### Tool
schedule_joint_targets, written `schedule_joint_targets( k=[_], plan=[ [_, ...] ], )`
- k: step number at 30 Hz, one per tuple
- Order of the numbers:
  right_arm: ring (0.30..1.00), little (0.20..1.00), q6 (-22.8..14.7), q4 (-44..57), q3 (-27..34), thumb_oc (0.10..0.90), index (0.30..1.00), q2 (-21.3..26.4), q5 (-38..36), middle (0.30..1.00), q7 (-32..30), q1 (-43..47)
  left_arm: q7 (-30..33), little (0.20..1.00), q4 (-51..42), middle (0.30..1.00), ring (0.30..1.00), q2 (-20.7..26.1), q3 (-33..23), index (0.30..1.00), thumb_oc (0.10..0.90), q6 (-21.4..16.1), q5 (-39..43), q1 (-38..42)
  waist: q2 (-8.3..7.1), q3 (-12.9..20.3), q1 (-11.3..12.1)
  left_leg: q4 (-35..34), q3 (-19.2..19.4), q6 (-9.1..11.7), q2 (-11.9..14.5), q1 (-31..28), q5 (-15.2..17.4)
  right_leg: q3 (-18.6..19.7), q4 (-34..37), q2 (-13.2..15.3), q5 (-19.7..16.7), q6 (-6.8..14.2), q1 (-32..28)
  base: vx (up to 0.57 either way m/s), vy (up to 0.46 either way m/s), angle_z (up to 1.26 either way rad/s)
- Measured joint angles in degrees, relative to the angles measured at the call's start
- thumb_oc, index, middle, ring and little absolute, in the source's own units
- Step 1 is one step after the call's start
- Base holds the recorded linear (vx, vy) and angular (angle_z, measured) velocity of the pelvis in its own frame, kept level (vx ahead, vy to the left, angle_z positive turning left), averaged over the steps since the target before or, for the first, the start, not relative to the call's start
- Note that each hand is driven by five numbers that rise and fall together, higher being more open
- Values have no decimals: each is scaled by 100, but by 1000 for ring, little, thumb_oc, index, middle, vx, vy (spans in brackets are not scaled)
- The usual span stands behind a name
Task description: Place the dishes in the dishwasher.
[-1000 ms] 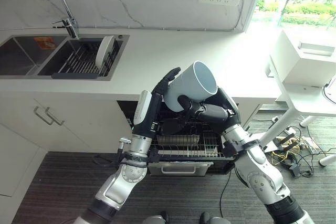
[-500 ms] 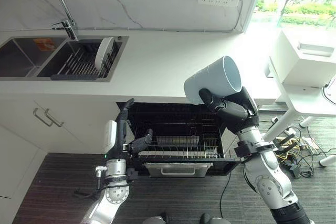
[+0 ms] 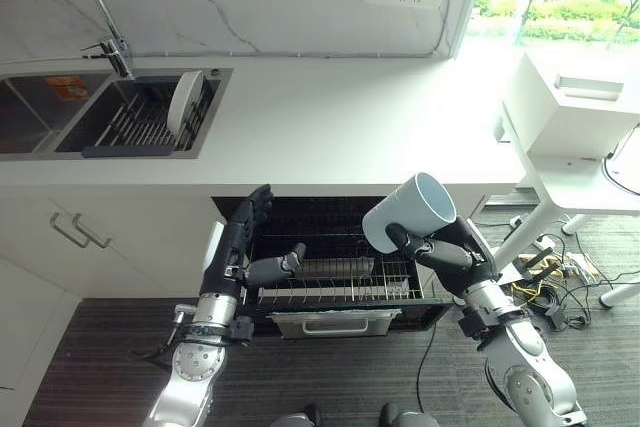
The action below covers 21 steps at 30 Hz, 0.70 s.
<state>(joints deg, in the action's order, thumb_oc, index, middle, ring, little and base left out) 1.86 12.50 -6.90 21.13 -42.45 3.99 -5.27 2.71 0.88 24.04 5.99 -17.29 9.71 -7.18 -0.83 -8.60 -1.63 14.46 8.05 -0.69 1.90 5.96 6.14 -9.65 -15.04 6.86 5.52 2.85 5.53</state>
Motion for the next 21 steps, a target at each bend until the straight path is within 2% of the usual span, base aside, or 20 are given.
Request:
schedule_joint_targets(
  k=[4,6,9,13,16,18,19,21],
  plan=[
    [300,300,66,-34,176,400,300,217,187,300,195,-103,-1032,900,-62,900,900,503,75,900,800,609,138,-22,90,-100,-126,-36,45,-3,-6,-14,1,45,6,4,1,14,22,-56,44,-7],
    [300,300,145,-163,287,400,300,409,187,300,203,-118,-1626,900,-112,900,900,843,119,900,800,1131,187,-2,250,-190,-168,-69,130,-5,-6,-20,0,118,-9,2,-16,24,79,-64,43,-17],
    [300,300,231,-227,344,400,300,577,189,300,217,-91,-2135,900,105,900,900,1094,392,900,800,1775,346,259,340,-202,-270,-81,144,-4,1,-55,-7,130,-6,-9,-20,19,69,-21,19,-3],
    [300,300,237,-227,345,400,300,638,188,300,320,-50,-2229,900,323,900,900,1112,560,900,800,2188,-41,532,367,-208,-313,-172,211,3,4,-206,-10,164,8,-17,-12,23,-21,1,19,-8],
    [300,300,374,-227,313,400,300,809,186,300,323,52,-2313,900,381,900,900,1508,798,900,800,2526,-558,888,378,-203,-350,-172,212,11,4,-207,-16,202,-4,-18,-12,22,-21,0,0,0],
    [300,300,389,-227,333,400,300,854,186,300,361,91,-2353,900,648,900,900,1591,787,900,800,2884,-836,1210,401,-201,-416,-168,213,11,1,-210,-17,207,-6,-19,-13,22,-26,0,0,0],
    [300,300,466,-226,327,400,300,853,186,300,372,111,-2526,900,840,900,900,1589,787,900,800,3109,-960,1391,405,-199,-453,-164,236,11,0,-215,-17,209,0,-30,-13,22,-28,5,5,-3],
    [300,300,542,-224,328,400,300,853,187,300,403,129,-2768,900,1221,900,900,1588,804,900,800,3283,-1299,1565,407,-198,-519,-169,270,12,3,-237,-16,230,4,-48,-15,22,-30,8,5,-6]
  ],
)
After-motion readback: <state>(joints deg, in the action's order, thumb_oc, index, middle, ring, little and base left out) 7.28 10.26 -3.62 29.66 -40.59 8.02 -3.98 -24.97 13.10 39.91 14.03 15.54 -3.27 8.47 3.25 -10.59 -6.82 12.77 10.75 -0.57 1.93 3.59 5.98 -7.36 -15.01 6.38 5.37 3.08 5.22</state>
